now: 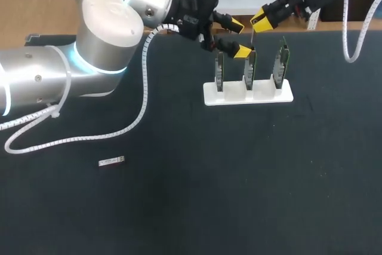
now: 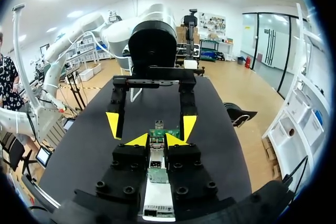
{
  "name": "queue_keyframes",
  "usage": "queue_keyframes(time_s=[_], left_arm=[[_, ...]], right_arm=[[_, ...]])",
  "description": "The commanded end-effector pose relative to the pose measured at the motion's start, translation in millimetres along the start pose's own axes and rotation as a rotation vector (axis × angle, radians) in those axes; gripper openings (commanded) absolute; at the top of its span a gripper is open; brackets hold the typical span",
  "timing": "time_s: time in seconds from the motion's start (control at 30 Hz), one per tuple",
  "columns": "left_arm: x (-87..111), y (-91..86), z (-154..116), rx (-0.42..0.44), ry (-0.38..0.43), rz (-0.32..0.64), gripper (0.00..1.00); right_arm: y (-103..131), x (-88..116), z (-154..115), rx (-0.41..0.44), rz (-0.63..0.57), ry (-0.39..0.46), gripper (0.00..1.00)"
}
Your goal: Pick up the optical module with the left hand, and insert it into the network port with the right hand.
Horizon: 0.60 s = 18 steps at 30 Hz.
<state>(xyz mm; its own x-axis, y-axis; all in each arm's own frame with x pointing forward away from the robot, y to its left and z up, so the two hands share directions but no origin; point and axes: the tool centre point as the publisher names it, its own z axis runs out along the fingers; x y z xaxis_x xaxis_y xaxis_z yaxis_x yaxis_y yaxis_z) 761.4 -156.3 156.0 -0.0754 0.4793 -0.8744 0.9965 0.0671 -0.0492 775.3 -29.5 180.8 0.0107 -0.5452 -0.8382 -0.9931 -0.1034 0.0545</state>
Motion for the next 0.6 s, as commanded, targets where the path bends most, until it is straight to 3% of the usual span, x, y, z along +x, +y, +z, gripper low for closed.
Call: queue_keyframes(time_s=[0.03, 0.6], left_arm=[[-0.9, 1.7, 0.7, 0.003, 0.005, -0.001, 1.00], [-0.9, 1.7, 0.7, 0.003, 0.005, -0.001, 1.00]], right_arm=[[-2.5, 0.1, 0.4, -0.012, -0.008, -0.001, 0.00], [6.6, 4.3, 8.2, 0.011, 0.006, 0.018, 0.00]])
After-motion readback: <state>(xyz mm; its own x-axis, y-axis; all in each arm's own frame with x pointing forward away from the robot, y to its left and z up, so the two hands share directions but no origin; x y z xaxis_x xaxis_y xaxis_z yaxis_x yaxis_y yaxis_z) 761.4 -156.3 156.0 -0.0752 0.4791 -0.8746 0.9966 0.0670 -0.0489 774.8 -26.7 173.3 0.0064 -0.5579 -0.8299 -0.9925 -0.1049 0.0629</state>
